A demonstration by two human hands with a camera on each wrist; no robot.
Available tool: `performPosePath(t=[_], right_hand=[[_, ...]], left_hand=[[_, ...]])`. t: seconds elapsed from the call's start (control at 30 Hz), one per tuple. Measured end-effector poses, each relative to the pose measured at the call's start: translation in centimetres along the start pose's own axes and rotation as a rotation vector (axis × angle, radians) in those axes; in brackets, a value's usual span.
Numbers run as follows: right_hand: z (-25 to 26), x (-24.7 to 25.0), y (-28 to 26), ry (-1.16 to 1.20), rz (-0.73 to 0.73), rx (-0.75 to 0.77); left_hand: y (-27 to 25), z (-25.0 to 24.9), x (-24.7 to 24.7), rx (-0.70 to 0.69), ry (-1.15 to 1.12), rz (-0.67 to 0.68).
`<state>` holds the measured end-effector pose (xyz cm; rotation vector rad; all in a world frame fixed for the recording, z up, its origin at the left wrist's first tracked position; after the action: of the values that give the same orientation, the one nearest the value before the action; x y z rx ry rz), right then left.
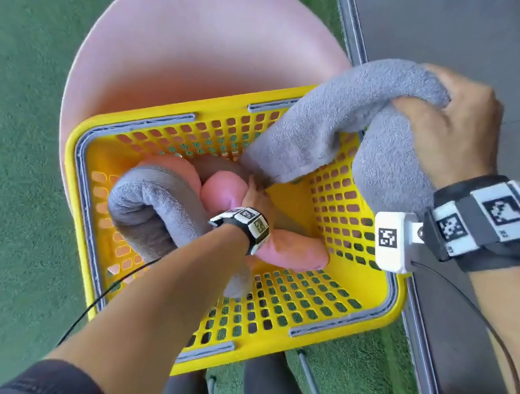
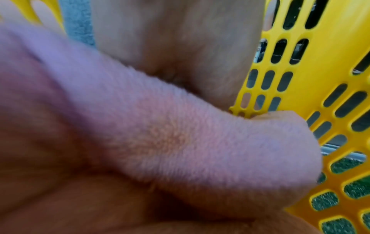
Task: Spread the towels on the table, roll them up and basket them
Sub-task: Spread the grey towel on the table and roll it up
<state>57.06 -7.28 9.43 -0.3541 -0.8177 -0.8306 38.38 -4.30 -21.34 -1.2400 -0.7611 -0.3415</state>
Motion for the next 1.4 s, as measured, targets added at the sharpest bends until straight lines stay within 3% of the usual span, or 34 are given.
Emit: performPosePath(t=[0.07, 0.2, 0.27, 0.43, 0.57, 0.67, 0.83, 0.97, 1.07, 1.17, 1.27, 1.33, 1.4], right_hand=[[1.3, 1.3, -0.9, -0.012, 0.049, 0.058], [4.3, 3.5, -3.5, -0.04, 0.162, 0.22], [6.5, 5.4, -4.6, -0.037, 0.205, 0.304], [15.1, 13.5, -4.6, 0.059, 0.089, 0.471], [22.4, 20.2, -3.4, 0.188, -0.044, 0.601], [25.6, 24.0, -2.2, 0.266, -0.141, 0.611], [25.2, 26.6, 0.7, 0.171, -0.375, 0.544], [20.7, 17.8, -0.1, 0.252, -0.307, 0.272], [20.3, 9.6, -4.2, 0.416, -0.182, 0.232], [20.7, 4.4, -6.6, 0.508, -0.053, 0.159], [20.9, 1.1, -7.8, 0.603, 0.128, 0.106], [19.9, 0.5, -7.8, 0.668, 0.147, 0.065], [18.7, 0.3, -7.3, 0.724, 0.14, 0.014]], left_hand=[[-2.5, 0.3, 3.1, -0.052, -0.083, -0.154], [-9.4, 5.9, 8.5, 0.208, -0.547, -0.529], [-12.2, 8.9, 10.2, 0.255, -0.76, -0.612], [-16.8, 10.4, 18.4, -0.09, -1.053, -0.612], [-21.1, 13.9, 24.1, -0.089, -1.445, -0.754], [-25.8, 17.0, 29.4, -0.118, -1.477, -0.941], [-35.5, 25.6, 33.3, 0.39, -1.276, -1.208], [-37.7, 27.5, 32.1, 0.559, -1.372, -1.156], [-36.0, 27.0, 28.5, 0.566, -1.516, -1.066], [-34.5, 25.4, 25.3, 0.529, -1.719, -0.988], [-33.8, 23.2, 24.2, 0.317, -1.929, -0.936], [-34.4, 20.7, 24.0, 0.053, -2.043, -0.841], [-35.7, 18.2, 24.1, -0.196, -1.965, -0.755]])
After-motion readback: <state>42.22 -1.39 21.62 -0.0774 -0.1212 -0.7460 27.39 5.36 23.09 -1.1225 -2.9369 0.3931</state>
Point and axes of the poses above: each hand's wrist, its own y-axis towards the middle knuckle, its own x-axis out of the back of the hand, z = x × y, the point moved 8 cm from there along y, towards the middle knuckle, and after that the axes turned 4 degrees about y, right-handed, at the moved point
